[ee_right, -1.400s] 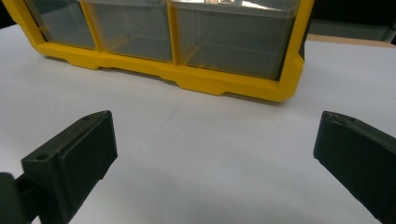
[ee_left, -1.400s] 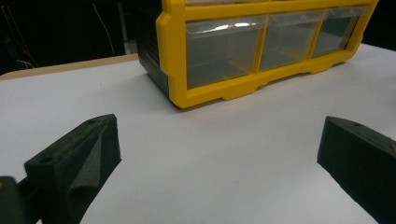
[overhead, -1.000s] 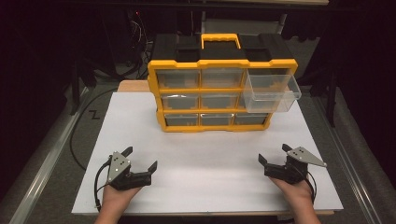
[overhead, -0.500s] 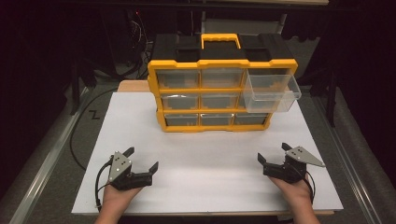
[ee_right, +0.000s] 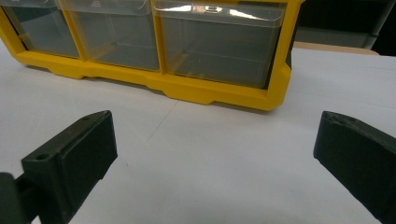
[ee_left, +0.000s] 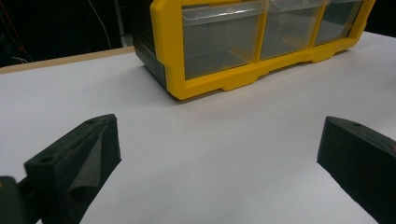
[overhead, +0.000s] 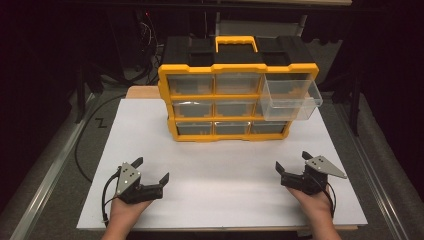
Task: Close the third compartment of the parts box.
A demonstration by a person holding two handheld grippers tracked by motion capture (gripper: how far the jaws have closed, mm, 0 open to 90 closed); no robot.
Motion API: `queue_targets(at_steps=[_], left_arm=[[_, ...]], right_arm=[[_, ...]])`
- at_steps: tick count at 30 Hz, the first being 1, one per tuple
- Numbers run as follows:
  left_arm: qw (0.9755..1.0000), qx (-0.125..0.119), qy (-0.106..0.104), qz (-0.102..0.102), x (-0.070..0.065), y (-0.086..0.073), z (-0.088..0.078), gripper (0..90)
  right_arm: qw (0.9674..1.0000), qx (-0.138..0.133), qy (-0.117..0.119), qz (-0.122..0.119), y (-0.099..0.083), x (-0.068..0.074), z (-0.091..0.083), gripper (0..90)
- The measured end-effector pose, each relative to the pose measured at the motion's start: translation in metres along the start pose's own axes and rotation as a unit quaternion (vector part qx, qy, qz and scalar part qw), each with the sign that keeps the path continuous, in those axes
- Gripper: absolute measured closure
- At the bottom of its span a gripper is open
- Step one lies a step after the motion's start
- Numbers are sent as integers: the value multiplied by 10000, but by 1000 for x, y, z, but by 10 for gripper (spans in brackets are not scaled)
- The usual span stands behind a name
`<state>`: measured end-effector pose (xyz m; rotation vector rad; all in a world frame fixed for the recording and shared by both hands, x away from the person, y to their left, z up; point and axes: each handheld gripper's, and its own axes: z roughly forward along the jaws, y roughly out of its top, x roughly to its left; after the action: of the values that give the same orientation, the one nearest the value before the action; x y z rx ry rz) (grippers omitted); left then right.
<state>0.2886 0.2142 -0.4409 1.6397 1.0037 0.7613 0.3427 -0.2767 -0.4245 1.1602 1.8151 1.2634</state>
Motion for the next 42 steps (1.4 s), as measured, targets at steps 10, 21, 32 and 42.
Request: queue_targets(at_steps=[10,21,32,42], left_arm=[[9999,55,38,102,0,-1,1,4],[9998,46,72,152,-1,-1,1,4],[9998,46,63,168,-1,-2,1,4],[9998,40,37,172,-2,-2,1,4]], right_arm=[[10000,-7,-22,8,5,-1,6,7],[10000,43,-14,-62,7,-1,5,8],[10000,-27,14,-43,6,-1,-1,108],[10000,-56,19,-46,5,-2,-5,253]])
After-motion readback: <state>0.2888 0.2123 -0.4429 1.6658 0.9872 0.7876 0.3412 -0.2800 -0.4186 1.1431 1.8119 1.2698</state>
